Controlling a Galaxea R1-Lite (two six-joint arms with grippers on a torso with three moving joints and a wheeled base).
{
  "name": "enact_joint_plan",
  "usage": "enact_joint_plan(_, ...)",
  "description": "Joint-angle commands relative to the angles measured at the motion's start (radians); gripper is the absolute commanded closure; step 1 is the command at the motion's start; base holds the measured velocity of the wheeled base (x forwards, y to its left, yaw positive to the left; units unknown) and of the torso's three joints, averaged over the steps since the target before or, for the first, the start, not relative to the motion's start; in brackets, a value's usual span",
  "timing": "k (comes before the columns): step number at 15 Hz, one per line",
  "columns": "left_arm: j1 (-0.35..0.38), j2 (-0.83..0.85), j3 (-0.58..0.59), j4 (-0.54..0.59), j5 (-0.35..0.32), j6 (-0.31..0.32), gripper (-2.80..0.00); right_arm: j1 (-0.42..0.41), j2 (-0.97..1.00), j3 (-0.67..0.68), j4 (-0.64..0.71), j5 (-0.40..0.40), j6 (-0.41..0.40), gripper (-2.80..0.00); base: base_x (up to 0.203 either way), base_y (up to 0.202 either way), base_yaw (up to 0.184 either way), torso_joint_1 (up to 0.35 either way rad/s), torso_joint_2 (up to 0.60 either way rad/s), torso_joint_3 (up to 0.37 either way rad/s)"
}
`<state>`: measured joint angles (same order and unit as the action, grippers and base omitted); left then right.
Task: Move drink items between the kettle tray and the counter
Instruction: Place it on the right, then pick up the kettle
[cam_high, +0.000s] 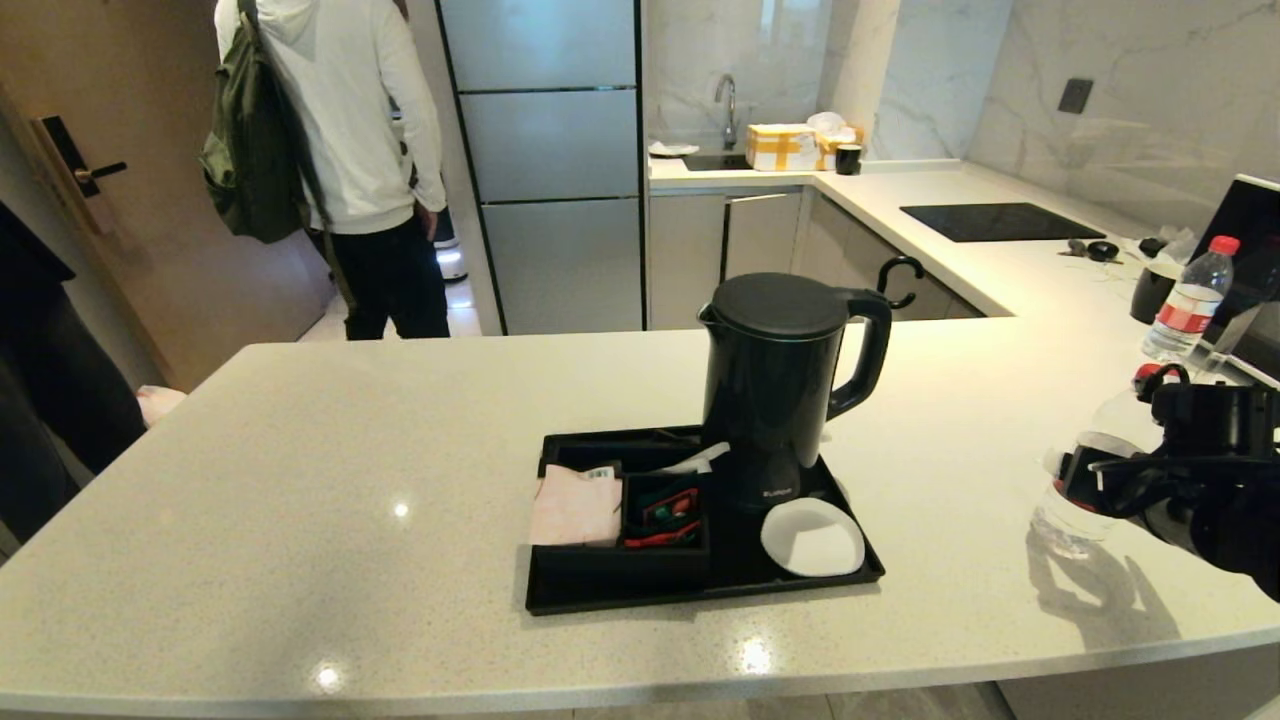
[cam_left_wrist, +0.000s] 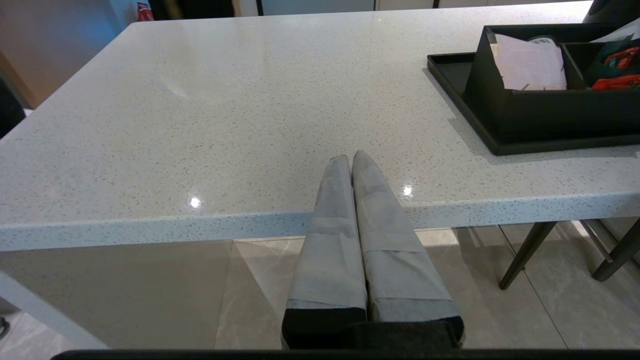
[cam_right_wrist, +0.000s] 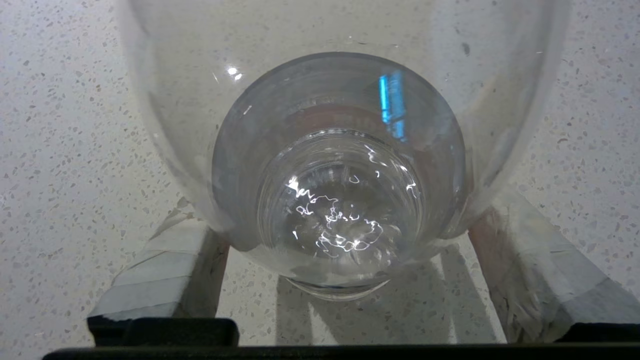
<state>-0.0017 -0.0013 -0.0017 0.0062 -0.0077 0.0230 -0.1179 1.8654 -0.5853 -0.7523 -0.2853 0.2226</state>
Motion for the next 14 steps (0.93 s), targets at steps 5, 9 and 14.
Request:
enact_joint_plan(5, 0.0, 0.001, 0.0, -0.002, 0.0, 0.0, 0.0, 0.001, -0.138, 0.038, 0.066, 0.078, -0.017, -2.8, 0.0, 0.0, 0.0, 0.0, 0.0, 0.0)
enact_joint_plan(9, 0.0, 0.001, 0.0, -0.002, 0.0, 0.0, 0.0, 0.002, -0.196, 0.052, 0.106, 0.107, -0.017, -2.8, 0.0, 0.0, 0.0, 0.0, 0.0, 0.0)
enact_joint_plan(14, 0.0, 0.001, 0.0, -0.002, 0.0, 0.0, 0.0, 0.003, -0.25, 0.064, 0.151, 0.144, -0.017, -2.8, 0.0, 0.0, 0.0, 0.0, 0.0, 0.0)
